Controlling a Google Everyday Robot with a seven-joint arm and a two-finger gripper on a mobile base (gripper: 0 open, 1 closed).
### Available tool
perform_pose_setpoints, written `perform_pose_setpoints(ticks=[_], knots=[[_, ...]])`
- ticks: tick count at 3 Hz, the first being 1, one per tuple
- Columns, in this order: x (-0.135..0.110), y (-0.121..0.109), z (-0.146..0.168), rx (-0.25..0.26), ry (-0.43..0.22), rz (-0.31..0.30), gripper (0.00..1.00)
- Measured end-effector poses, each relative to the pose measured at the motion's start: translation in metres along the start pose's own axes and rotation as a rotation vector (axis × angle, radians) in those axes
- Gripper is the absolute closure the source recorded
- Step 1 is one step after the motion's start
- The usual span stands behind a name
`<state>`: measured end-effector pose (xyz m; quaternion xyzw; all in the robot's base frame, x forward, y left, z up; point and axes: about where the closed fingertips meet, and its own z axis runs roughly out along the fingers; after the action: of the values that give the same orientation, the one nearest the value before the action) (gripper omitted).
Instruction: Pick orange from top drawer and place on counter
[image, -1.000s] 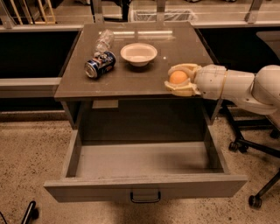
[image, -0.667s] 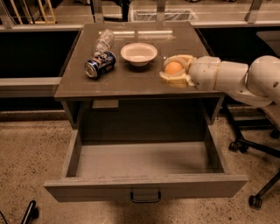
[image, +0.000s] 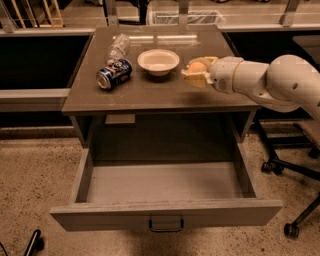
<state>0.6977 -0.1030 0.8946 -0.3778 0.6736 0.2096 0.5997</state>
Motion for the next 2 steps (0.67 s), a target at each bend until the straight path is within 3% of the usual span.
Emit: perform_pose_setpoints(ticks=[1,2], knots=[[0.028,-0.014,0.015,0.011,0.086,0.120,0.61],[0.052,-0.023,0.021,0.016,0.151,0.213,0.30]])
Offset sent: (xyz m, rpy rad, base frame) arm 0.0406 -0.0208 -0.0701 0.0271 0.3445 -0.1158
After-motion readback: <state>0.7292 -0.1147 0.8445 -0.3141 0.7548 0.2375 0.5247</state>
